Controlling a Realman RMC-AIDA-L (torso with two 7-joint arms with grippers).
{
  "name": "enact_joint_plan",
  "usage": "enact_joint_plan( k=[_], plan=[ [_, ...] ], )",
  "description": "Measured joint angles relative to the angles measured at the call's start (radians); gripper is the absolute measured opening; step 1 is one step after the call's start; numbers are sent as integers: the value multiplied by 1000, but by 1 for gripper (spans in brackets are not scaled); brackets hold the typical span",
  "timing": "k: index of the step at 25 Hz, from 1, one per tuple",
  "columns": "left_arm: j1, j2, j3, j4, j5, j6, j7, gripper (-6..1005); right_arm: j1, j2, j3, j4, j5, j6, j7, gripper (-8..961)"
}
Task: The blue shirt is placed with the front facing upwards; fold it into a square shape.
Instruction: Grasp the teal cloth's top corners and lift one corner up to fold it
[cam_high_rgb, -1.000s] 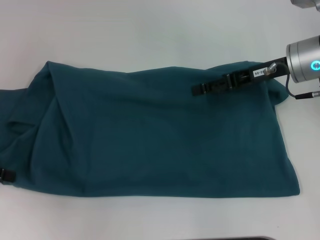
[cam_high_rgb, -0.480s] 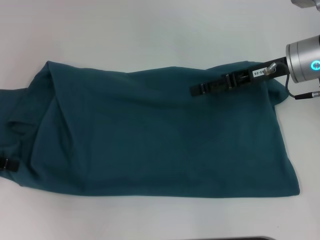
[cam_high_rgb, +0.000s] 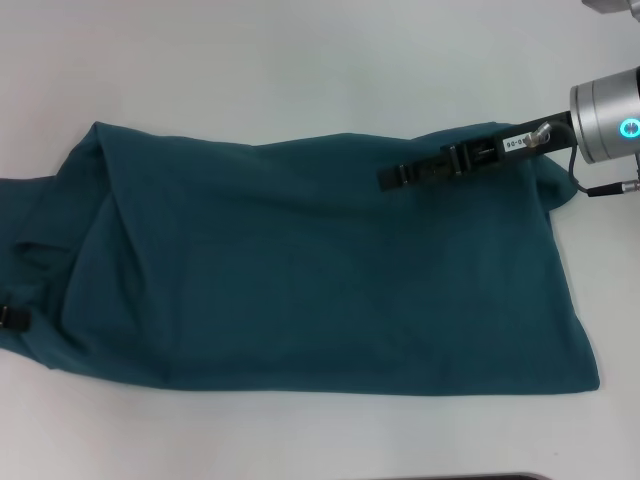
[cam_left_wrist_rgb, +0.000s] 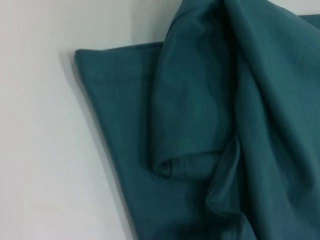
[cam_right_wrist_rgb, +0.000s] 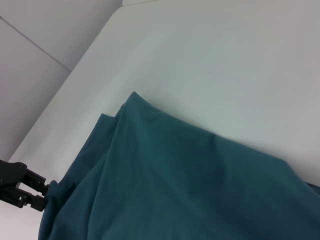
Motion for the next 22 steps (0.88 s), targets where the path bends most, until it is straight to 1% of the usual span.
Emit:
enact_joint_plan(
  k=[5, 7, 10, 12, 15, 18, 22],
  plan=[
    [23, 0, -4, -16, -3, 2, 4, 491, 3, 0, 2, -1, 0, 0, 1, 678],
    [40, -1, -26, -49, -21, 2, 10, 490, 6, 1, 0, -2, 0, 1, 4, 678],
    [48, 6, -49, -70, -53, 4, 16, 490, 11, 1, -4, -4, 0, 2, 9, 677],
    [49, 9, -52, -70, -73, -7, 23, 490, 15, 3, -5, -4, 0, 3, 10, 677],
    [38, 8, -46, -53, -110, -17, 42, 490, 18, 5, -5, -2, 0, 4, 12, 677],
    [21, 7, -39, -28, -113, -16, 54, 489, 19, 5, -6, -2, 0, 2, 16, 676],
    [17, 3, -31, -5, -114, -9, 63, 489, 19, 7, -6, -6, 0, 1, 19, 675]
  ],
)
